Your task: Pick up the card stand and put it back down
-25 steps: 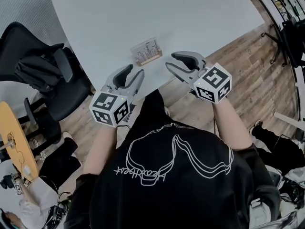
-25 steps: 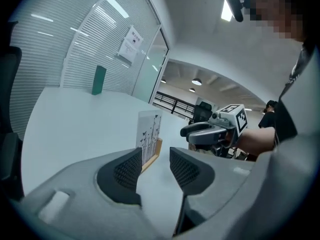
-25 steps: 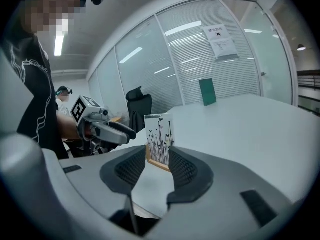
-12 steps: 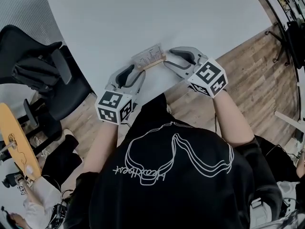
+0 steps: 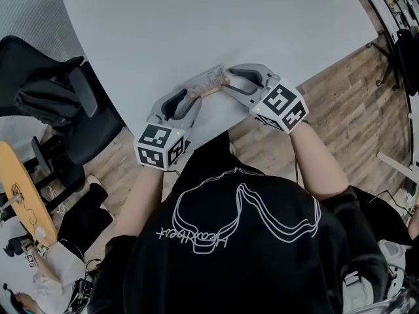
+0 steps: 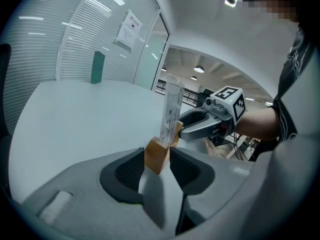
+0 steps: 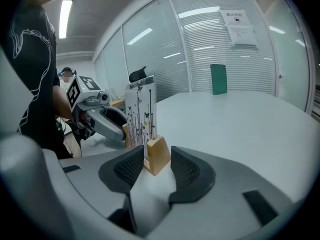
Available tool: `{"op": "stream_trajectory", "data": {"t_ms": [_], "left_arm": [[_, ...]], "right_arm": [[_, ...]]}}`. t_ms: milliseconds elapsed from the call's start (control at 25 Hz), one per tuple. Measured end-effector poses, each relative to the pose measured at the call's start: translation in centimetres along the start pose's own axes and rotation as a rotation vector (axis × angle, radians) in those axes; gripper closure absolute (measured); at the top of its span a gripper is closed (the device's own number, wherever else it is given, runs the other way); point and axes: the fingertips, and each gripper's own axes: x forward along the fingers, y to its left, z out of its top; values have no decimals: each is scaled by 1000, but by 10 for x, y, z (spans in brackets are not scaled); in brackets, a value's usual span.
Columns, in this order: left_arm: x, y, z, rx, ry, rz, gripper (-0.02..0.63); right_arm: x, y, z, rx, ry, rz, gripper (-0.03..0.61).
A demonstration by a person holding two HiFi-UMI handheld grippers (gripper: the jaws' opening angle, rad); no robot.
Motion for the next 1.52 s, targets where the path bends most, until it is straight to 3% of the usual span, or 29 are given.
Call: {"op": "stream_trajectory", "data": {"t_ms": [520,1520], "left_arm": [[3,4,-1,-2,9,-5,453],[-5,-4,9,-3,-8,29,469]], "right_arm": [[9,1,2,5,-14,14,442],[-5,7,9,-2,-57,-47,453]]}}
